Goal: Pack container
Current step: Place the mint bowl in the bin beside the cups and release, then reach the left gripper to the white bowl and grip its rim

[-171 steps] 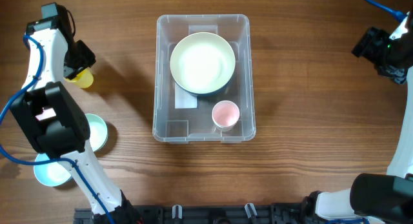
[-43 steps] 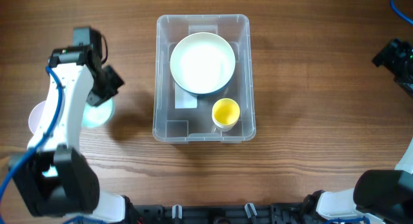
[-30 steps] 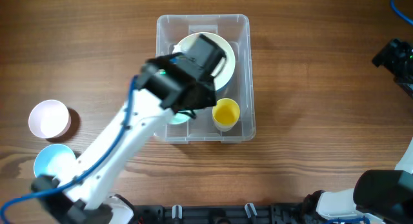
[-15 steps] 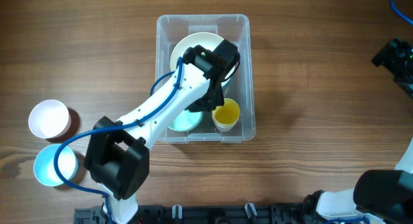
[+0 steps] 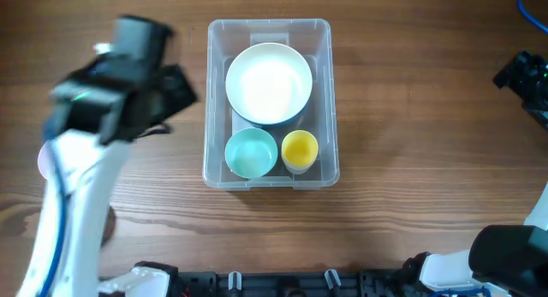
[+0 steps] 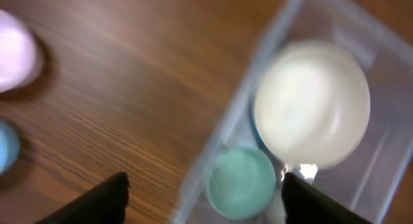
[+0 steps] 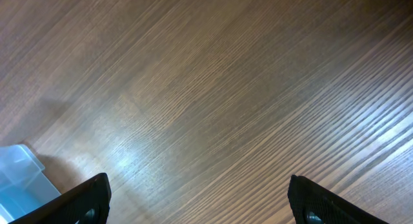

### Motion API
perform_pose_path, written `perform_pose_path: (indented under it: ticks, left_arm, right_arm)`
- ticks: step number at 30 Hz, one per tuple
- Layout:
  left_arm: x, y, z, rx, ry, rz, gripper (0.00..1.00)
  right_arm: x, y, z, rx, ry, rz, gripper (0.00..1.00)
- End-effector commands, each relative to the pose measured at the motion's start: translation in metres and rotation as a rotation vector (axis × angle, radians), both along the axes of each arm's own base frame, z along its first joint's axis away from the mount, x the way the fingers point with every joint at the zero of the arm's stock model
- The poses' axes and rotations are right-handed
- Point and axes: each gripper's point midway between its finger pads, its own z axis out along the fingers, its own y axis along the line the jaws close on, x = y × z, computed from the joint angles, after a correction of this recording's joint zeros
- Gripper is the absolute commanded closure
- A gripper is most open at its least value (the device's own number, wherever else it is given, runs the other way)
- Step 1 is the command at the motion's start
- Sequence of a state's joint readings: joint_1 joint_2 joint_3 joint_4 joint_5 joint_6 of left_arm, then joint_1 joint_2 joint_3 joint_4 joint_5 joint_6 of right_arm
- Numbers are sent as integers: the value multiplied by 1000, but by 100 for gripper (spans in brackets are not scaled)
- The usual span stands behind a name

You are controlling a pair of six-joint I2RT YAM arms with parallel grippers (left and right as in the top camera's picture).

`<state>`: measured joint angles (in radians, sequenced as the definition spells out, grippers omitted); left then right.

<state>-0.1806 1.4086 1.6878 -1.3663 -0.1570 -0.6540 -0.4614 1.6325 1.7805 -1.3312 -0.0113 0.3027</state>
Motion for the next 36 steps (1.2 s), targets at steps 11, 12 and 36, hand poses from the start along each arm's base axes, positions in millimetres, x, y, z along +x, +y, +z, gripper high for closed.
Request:
perform_pose_path:
  ticks: [11, 12, 36]
  left_arm:
    - [16, 212, -205, -35, 488, 460, 12]
    - [18, 212, -218, -40, 510, 458, 12]
    - [74, 96, -95, 20, 196, 78, 96]
  right_arm:
    - [2, 4, -7, 24, 12, -1, 11]
    - [2, 4, -7, 23, 12, 0, 11]
    - [4, 3, -7, 22, 7, -1, 11]
